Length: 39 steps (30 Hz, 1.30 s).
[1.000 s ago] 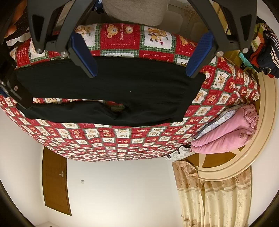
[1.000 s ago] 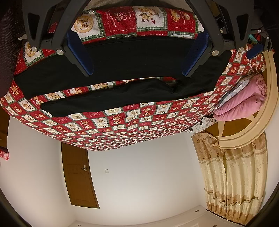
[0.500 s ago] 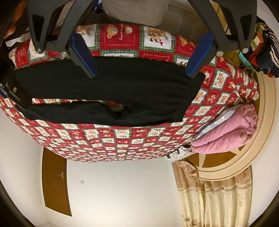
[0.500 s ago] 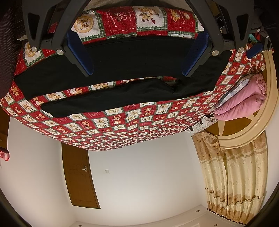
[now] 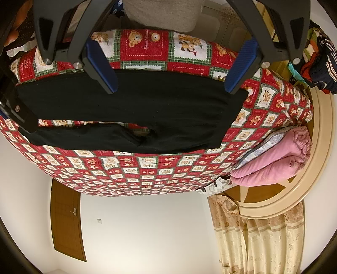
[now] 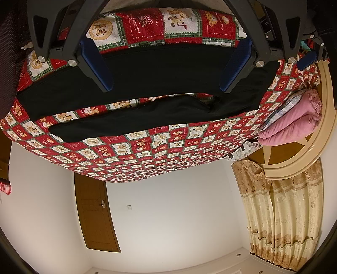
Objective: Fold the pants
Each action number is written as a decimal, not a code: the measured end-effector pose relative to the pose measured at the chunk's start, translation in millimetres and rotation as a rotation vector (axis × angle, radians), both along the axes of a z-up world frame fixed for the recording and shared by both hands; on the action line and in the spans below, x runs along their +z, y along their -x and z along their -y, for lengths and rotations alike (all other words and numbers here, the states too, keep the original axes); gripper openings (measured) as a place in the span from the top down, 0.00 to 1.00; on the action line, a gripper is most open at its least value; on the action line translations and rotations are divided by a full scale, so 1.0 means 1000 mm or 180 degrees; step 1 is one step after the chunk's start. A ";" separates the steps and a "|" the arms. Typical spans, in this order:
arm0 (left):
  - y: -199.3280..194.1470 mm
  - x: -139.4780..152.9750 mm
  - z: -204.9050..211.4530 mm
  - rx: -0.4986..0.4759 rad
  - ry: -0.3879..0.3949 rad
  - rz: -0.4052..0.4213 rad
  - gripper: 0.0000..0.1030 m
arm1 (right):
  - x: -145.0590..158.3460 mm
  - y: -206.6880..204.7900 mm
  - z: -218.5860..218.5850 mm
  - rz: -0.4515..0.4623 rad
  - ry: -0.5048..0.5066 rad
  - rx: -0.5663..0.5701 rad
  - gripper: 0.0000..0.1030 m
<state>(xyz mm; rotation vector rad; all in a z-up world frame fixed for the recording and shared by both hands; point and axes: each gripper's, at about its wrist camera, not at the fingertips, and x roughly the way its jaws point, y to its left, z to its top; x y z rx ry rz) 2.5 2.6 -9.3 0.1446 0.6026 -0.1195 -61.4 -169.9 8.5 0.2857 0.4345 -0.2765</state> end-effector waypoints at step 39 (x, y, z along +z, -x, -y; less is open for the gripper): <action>-0.177 -0.042 -0.100 0.0418 -0.0171 -0.0611 0.00 | -0.054 -0.070 0.040 -0.0460 0.0066 0.0276 0.01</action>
